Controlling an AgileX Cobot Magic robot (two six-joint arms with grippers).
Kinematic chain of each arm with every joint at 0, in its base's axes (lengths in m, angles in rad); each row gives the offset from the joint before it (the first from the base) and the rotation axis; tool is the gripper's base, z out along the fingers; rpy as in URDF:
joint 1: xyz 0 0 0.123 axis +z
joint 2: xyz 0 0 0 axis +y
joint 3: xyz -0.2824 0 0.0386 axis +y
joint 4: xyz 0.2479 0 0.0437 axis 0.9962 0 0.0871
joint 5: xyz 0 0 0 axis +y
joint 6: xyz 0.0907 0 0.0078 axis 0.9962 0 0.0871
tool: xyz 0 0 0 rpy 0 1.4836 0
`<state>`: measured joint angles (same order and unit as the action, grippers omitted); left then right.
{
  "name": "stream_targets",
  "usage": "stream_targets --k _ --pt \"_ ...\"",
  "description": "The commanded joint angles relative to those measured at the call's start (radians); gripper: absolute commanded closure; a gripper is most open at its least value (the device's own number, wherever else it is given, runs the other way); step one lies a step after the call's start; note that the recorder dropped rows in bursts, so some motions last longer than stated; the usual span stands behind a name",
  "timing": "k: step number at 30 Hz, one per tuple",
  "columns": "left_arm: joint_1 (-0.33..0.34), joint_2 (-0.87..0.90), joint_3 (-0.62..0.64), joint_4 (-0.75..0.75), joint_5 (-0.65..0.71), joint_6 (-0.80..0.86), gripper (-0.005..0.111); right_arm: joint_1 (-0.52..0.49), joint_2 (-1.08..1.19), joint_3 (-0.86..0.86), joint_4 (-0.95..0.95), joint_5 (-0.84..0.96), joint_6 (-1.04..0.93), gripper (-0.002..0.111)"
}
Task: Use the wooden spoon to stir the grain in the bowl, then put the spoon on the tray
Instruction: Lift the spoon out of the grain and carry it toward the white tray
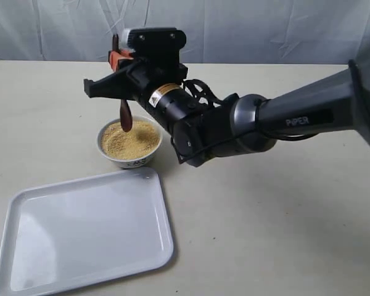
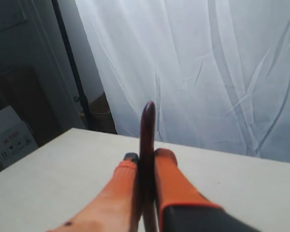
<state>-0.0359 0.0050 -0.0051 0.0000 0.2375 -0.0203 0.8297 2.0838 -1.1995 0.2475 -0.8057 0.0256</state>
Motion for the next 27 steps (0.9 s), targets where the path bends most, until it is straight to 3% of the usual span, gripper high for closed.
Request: stream_targets --k 1,8,11,14,18,23,27 --pt "0.005 -0.005 0.005 -0.005 -0.007 0.001 0.106 -0.003 -0.044 -0.004 0.004 0.020 -0.026 0.109" --pt "0.005 -0.005 0.005 -0.005 -0.007 0.001 0.106 -0.003 0.009 -0.004 -0.013 0.043 -0.099 0.109" --pt "0.005 -0.005 0.005 -0.005 -0.007 0.001 0.106 -0.003 -0.020 -0.004 -0.015 0.004 -0.099 0.109" --pt "0.005 -0.005 0.005 -0.005 -0.007 0.001 0.106 -0.001 -0.091 -0.004 -0.021 0.078 -0.077 0.109" --pt "0.005 -0.005 0.005 -0.005 -0.007 0.001 0.106 -0.001 -0.210 -0.012 -0.105 0.397 -0.049 0.109" --pt "0.005 -0.005 0.005 -0.005 -0.007 0.001 0.106 -0.001 -0.275 -0.191 -0.247 1.010 -0.061 0.109" --pt "0.005 -0.005 0.005 -0.005 -0.007 0.001 0.106 0.018 -0.241 -0.333 -0.177 1.299 -0.281 0.109"
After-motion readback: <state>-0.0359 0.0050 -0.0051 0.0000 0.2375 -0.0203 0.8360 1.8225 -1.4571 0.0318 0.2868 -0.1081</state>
